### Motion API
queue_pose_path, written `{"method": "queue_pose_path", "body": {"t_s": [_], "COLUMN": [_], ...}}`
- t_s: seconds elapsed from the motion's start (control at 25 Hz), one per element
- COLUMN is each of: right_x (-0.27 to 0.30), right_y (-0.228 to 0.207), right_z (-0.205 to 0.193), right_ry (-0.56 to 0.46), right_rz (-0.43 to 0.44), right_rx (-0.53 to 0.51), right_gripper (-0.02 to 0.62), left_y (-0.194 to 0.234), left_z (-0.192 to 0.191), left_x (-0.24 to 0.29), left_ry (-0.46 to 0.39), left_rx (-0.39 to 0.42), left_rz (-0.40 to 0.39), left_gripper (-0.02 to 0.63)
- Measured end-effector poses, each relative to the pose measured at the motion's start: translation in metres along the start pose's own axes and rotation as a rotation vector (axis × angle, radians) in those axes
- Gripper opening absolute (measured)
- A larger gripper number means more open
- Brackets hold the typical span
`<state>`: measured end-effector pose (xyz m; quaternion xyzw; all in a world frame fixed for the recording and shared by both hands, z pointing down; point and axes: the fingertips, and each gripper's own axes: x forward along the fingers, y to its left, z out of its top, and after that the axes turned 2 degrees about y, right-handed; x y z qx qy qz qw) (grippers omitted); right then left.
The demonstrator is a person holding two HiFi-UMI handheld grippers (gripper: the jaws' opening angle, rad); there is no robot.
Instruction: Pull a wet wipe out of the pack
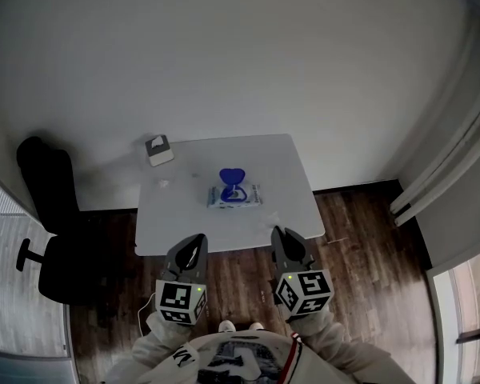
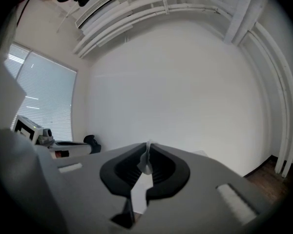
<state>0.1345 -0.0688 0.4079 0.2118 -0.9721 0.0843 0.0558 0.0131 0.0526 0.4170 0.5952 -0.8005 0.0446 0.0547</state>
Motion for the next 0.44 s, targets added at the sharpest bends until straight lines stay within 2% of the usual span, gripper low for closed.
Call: {"method": "queue_pose_path", "body": {"t_s": [0.44], "right_x": [0.0054], "right_y": [-0.0070], "right_z": [-0.0024], "right_ry": [0.015], "right_rz": [0.012], "right_rx": [-0.001], "right_gripper": [0.006], "left_y": [-0.0005], "left_z": [-0.0012], "left_x": [0.0069], "left_ry": [0.006], "left_rx": [-0.010], "left_rz": [0.016], "left_gripper": [0.004]}}
